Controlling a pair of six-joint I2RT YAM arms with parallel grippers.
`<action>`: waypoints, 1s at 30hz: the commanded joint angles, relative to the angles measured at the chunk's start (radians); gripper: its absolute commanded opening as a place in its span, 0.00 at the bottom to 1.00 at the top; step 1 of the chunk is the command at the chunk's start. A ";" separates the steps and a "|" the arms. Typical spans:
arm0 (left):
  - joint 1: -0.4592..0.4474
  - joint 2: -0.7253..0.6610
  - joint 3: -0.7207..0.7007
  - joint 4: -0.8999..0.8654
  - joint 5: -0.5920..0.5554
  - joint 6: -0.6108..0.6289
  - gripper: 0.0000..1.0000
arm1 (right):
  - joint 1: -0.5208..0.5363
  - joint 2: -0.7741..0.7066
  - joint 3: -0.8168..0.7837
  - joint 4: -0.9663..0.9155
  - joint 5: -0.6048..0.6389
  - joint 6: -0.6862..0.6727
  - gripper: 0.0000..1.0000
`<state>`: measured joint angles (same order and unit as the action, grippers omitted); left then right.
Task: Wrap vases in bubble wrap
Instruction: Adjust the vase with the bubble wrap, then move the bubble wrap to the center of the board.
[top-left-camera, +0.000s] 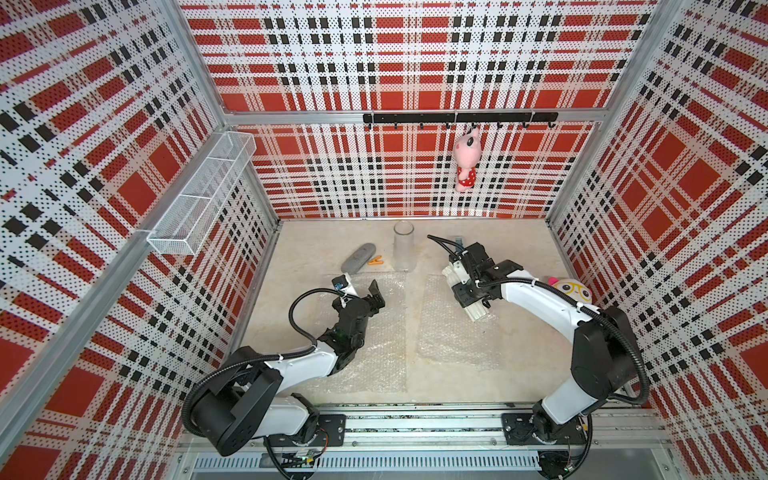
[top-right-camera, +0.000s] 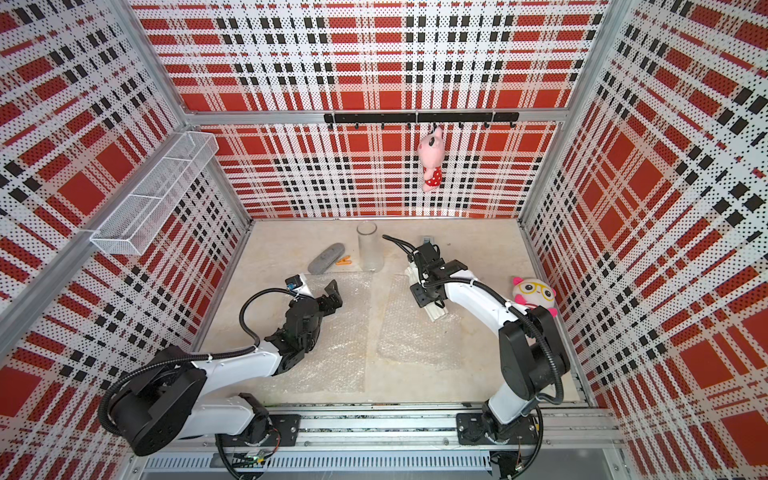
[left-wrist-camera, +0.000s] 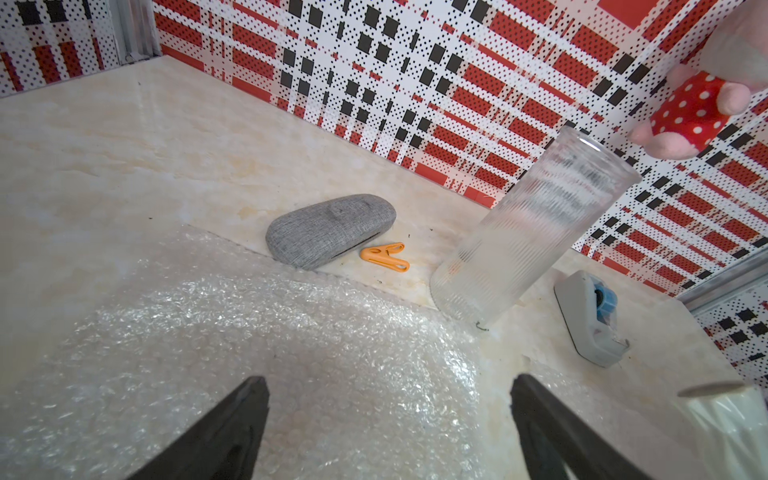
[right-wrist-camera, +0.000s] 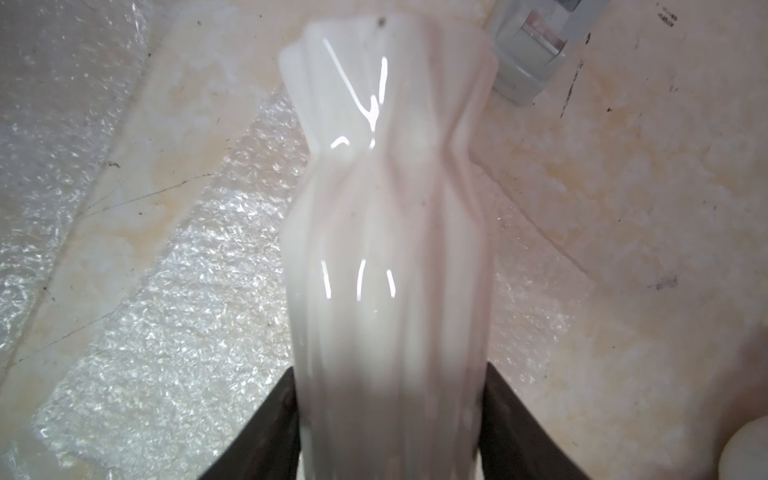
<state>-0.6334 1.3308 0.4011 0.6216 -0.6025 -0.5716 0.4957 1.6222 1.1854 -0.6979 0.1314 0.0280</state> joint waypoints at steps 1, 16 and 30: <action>-0.053 -0.020 0.023 -0.011 0.037 0.054 0.90 | -0.002 -0.029 -0.054 0.063 0.000 0.021 0.27; -0.435 0.304 0.291 -0.191 0.234 -0.212 0.70 | -0.158 -0.252 -0.234 0.223 -0.182 0.123 0.22; -0.347 0.563 0.427 -0.369 0.301 -0.322 0.71 | -0.158 -0.210 -0.210 0.222 -0.235 0.095 0.21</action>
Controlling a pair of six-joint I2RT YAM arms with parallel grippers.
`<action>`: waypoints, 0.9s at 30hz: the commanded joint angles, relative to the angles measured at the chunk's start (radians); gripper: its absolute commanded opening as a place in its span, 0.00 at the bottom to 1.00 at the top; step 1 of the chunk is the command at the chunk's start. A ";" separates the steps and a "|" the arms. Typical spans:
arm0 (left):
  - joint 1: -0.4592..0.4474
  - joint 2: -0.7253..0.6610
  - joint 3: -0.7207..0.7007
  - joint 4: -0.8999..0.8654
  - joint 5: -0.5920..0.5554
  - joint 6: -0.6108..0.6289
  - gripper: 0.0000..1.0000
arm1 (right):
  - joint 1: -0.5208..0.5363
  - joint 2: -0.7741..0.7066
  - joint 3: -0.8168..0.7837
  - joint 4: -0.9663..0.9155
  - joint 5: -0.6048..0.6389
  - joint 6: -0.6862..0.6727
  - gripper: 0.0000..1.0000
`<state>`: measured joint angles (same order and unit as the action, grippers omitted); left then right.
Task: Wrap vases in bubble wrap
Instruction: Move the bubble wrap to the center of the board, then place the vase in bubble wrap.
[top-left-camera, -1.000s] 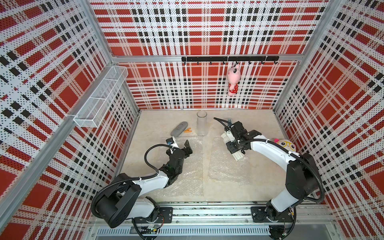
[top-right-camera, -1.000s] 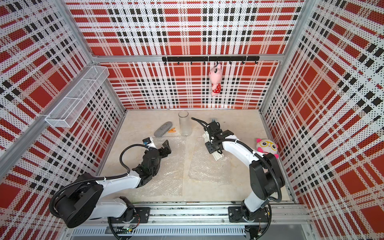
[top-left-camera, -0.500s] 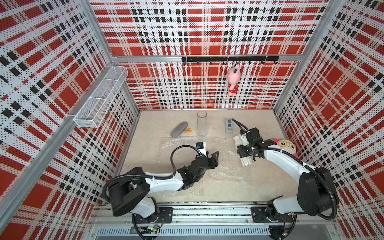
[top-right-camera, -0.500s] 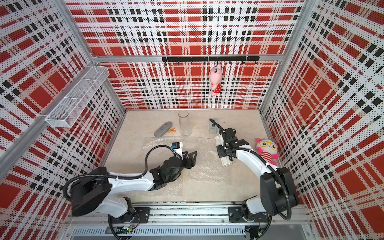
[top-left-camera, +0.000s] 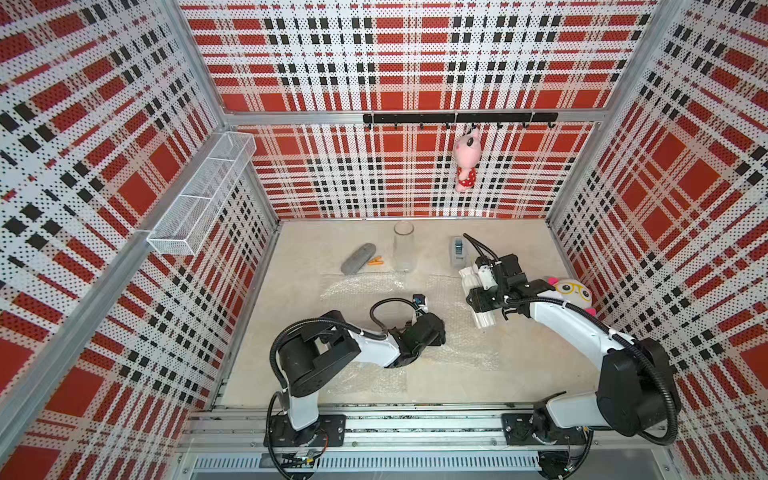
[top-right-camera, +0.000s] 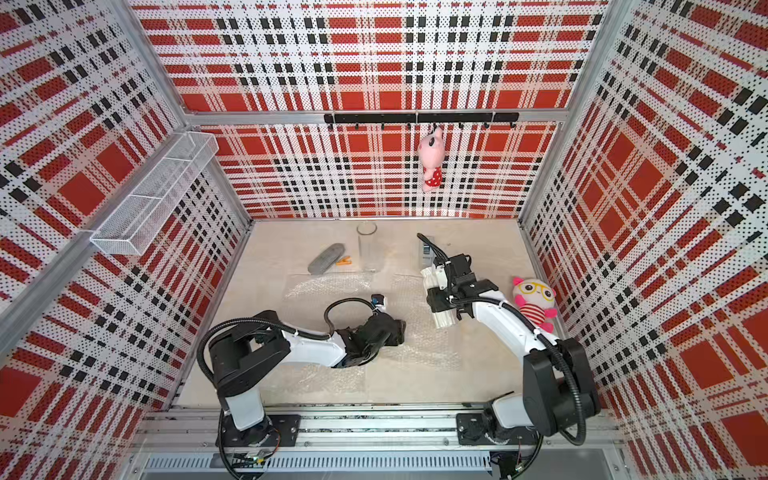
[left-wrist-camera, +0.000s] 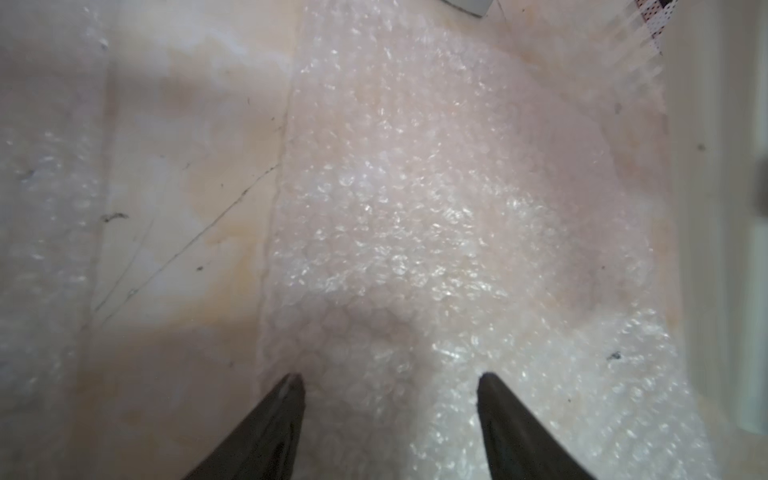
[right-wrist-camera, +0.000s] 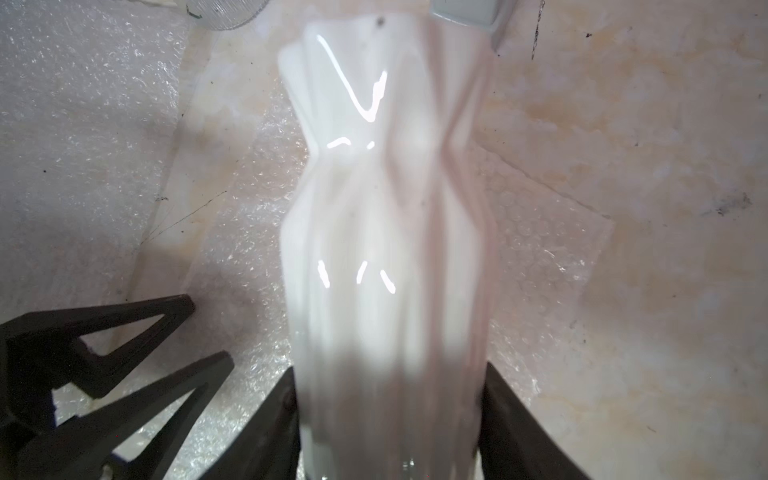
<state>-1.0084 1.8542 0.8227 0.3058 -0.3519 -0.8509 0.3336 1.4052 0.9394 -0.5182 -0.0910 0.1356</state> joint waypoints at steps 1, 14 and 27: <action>0.040 0.046 0.006 -0.059 0.055 -0.049 0.71 | 0.004 0.012 0.040 0.037 -0.007 -0.018 0.21; 0.087 -0.110 -0.002 -0.063 0.103 0.029 0.73 | 0.188 0.124 0.141 -0.069 0.146 -0.228 0.22; 0.308 -0.587 -0.375 -0.148 0.018 -0.107 0.72 | 0.374 0.119 0.093 -0.048 0.385 -0.445 0.15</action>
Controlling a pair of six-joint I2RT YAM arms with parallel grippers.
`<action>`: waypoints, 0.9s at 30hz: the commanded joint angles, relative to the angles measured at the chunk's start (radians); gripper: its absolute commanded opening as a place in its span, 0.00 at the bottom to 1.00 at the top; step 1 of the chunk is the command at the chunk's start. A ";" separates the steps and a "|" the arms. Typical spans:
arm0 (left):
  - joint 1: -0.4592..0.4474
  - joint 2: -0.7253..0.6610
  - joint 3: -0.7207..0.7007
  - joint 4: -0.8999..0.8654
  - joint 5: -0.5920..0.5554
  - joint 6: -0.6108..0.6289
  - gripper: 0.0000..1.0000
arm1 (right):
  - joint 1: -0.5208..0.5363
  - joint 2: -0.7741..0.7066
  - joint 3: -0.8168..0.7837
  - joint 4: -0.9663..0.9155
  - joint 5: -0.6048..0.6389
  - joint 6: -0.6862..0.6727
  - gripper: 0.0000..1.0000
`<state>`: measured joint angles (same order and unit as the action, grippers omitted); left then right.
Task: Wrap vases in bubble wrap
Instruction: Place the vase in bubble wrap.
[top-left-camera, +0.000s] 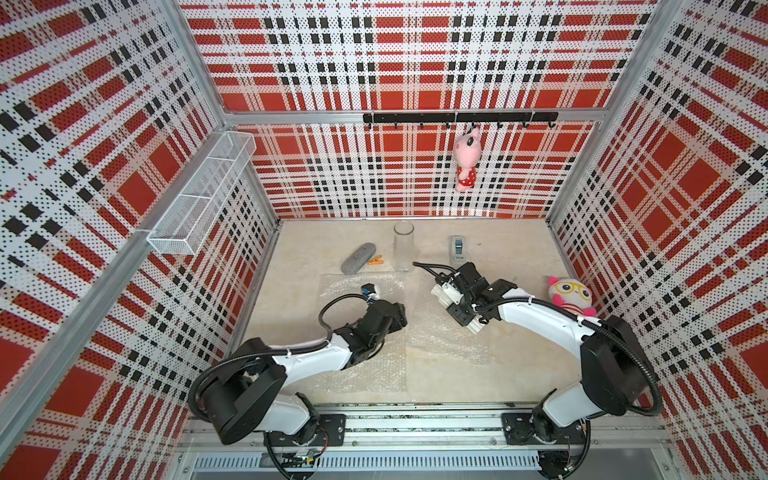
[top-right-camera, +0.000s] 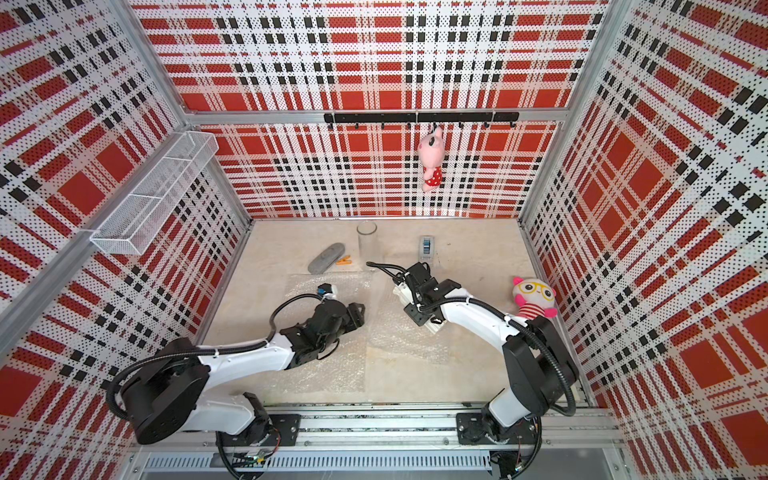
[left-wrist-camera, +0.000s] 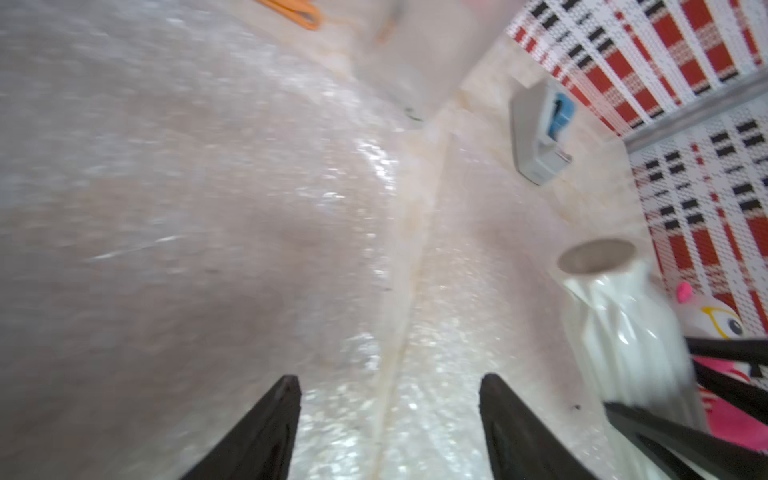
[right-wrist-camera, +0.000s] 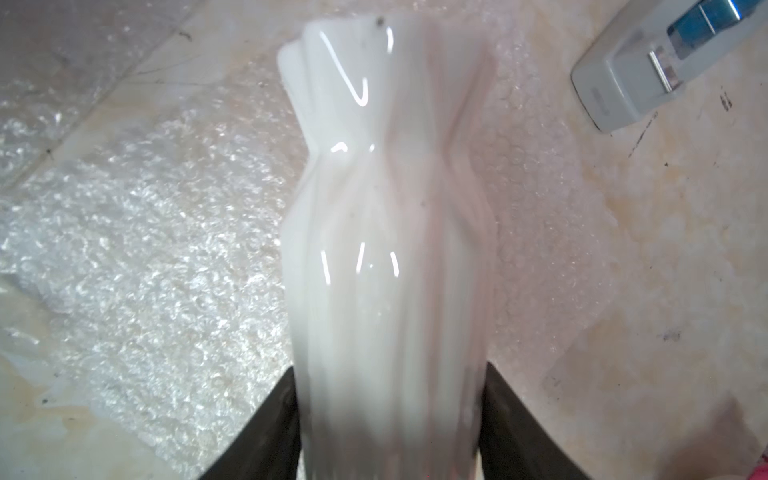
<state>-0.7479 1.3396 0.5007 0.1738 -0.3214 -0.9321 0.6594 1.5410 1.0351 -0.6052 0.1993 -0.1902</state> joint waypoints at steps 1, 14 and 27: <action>0.078 -0.110 -0.082 -0.010 -0.005 -0.025 0.72 | 0.065 -0.016 -0.008 0.040 0.112 -0.150 0.13; 0.178 -0.218 -0.214 0.109 0.063 -0.018 0.73 | 0.110 0.090 -0.039 0.048 0.161 -0.330 0.13; 0.130 -0.109 -0.229 0.212 0.063 -0.037 0.74 | 0.130 0.088 -0.095 0.106 0.151 -0.324 0.49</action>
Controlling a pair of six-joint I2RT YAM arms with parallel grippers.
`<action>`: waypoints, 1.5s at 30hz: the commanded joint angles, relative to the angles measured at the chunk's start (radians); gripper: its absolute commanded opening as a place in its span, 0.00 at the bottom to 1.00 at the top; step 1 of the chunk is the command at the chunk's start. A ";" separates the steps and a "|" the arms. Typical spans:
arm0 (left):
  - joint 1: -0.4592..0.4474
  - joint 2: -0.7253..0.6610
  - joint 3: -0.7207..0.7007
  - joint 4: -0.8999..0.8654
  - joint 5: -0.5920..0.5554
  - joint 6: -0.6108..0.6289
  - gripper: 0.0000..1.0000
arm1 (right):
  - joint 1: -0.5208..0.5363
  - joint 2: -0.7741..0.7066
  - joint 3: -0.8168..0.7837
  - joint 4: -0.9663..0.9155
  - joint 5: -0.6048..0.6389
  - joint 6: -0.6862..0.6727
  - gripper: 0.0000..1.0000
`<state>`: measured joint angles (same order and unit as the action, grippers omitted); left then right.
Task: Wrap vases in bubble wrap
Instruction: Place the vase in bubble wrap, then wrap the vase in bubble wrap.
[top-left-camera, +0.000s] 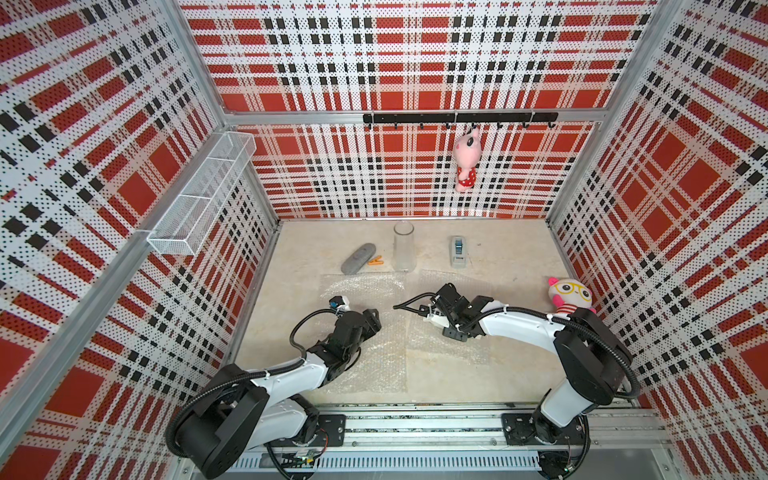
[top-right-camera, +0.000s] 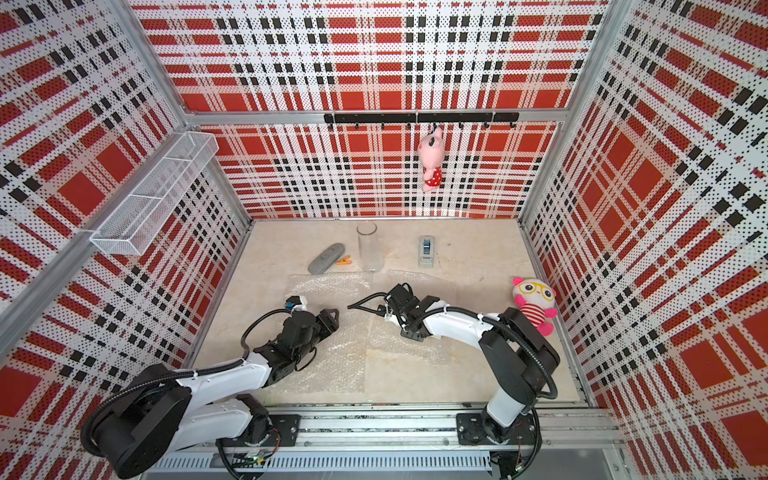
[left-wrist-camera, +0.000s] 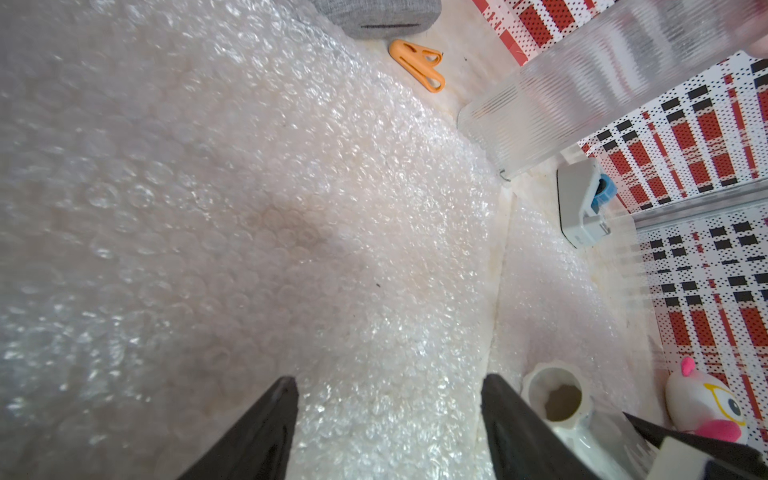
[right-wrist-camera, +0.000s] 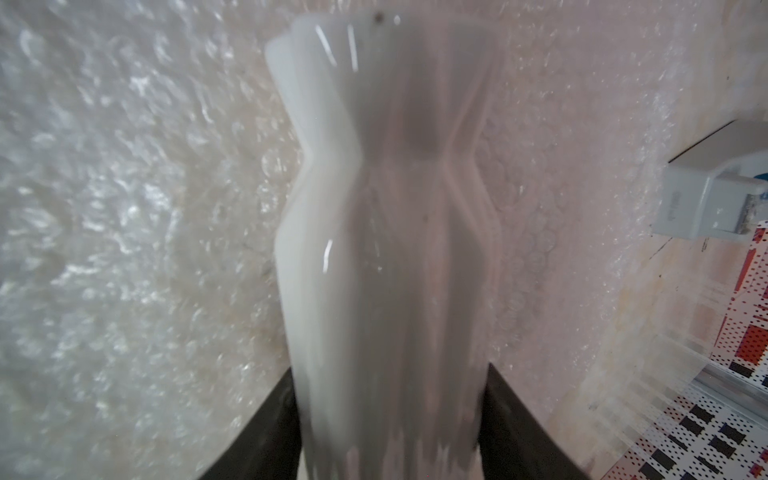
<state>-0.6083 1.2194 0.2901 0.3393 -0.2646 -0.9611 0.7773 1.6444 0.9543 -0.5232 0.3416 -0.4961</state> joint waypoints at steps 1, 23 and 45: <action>-0.011 0.011 -0.017 0.047 0.007 -0.007 0.74 | 0.014 -0.018 -0.012 0.015 0.017 -0.013 0.58; -0.040 0.051 0.031 0.030 -0.033 0.024 0.75 | 0.080 -0.415 -0.071 0.191 -0.001 0.584 0.95; -0.047 0.051 0.055 -0.050 -0.062 0.042 0.75 | 0.208 -0.070 -0.106 0.016 -0.241 0.635 0.55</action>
<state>-0.6678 1.3022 0.3496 0.3031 -0.3191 -0.9325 0.9615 1.5311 0.8158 -0.4736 0.0723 0.1661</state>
